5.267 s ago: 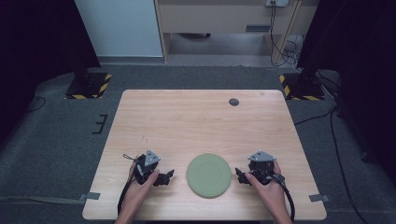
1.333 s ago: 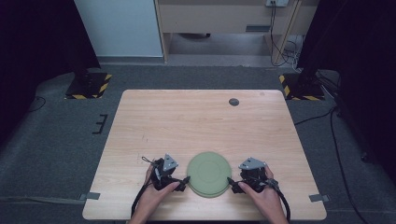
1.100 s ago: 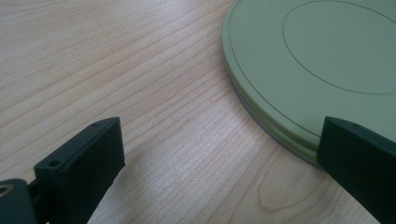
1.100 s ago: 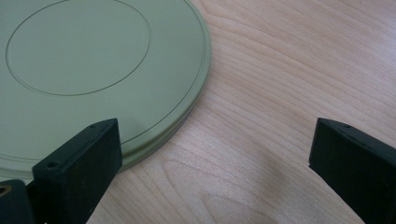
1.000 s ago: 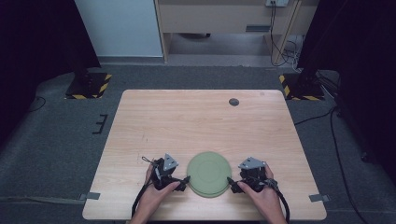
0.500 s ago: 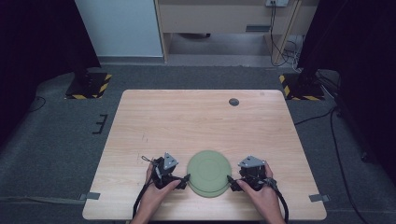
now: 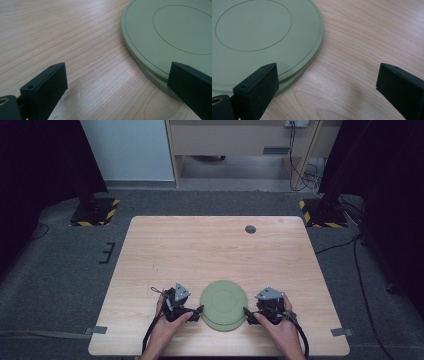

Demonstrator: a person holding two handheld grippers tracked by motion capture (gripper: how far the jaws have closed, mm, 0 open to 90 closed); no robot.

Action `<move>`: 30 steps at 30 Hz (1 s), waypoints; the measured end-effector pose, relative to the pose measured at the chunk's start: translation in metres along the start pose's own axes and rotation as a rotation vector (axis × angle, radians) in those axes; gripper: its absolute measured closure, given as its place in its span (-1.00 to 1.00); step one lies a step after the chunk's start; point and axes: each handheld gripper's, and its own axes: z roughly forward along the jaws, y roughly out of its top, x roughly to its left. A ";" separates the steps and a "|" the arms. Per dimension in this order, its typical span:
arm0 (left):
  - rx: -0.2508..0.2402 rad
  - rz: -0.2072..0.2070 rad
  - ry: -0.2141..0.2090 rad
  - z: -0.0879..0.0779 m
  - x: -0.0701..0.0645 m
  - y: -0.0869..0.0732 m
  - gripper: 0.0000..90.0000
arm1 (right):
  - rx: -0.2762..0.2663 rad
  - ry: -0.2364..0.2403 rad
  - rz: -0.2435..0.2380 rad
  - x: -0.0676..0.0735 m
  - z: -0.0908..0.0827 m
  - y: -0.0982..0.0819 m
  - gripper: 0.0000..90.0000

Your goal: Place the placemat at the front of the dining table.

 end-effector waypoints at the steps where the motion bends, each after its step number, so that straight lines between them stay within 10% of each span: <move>1: 0.000 0.001 -0.001 -0.001 -0.001 0.000 -0.96 | -0.001 0.002 -0.002 0.001 0.000 0.000 -0.90; 30: 0.008 0.001 0.010 0.002 -0.003 0.000 -1.00 | 0.012 -0.006 -0.008 0.003 0.002 0.001 -0.97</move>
